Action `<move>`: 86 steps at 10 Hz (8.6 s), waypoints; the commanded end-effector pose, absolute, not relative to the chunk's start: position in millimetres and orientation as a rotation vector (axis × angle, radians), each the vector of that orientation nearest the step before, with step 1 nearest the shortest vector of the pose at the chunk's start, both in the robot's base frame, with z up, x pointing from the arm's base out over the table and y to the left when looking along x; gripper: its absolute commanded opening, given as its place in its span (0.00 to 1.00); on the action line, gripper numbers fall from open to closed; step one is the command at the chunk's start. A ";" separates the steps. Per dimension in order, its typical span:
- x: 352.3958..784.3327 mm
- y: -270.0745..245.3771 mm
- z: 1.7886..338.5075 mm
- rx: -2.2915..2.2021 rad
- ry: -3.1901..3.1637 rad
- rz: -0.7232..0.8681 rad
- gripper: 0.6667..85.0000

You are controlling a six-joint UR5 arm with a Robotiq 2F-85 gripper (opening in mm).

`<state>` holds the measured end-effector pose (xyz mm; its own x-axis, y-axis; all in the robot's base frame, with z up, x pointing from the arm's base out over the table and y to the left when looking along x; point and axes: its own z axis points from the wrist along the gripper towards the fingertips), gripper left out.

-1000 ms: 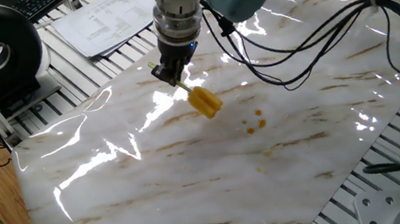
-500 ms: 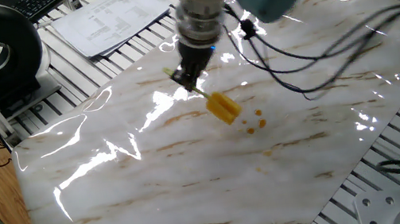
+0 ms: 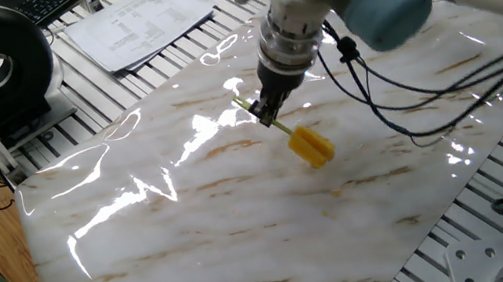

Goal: Scrub the table with a brush

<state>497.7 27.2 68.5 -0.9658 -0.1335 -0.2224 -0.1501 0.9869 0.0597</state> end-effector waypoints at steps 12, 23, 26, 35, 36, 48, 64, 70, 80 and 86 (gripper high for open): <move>505.5 47.6 45.2 -0.224 2.831 0.146 0.00; 506.9 7.0 33.7 -0.366 2.793 0.094 0.00; 508.1 -5.5 33.6 -0.397 2.784 0.060 0.00; 507.6 -36.1 31.7 -0.476 2.755 0.016 0.00; 508.2 -37.3 31.7 -0.483 2.751 0.010 0.00; 507.9 -63.5 38.4 -0.523 2.780 -0.057 0.00; 526.0 -1.5 32.8 -0.294 2.735 0.103 0.00; 520.1 40.8 33.3 -0.171 2.740 0.104 0.00; 487.0 -70.4 59.7 -0.484 2.815 -0.052 0.00; 453.2 -17.0 53.8 -0.201 2.884 0.159 0.00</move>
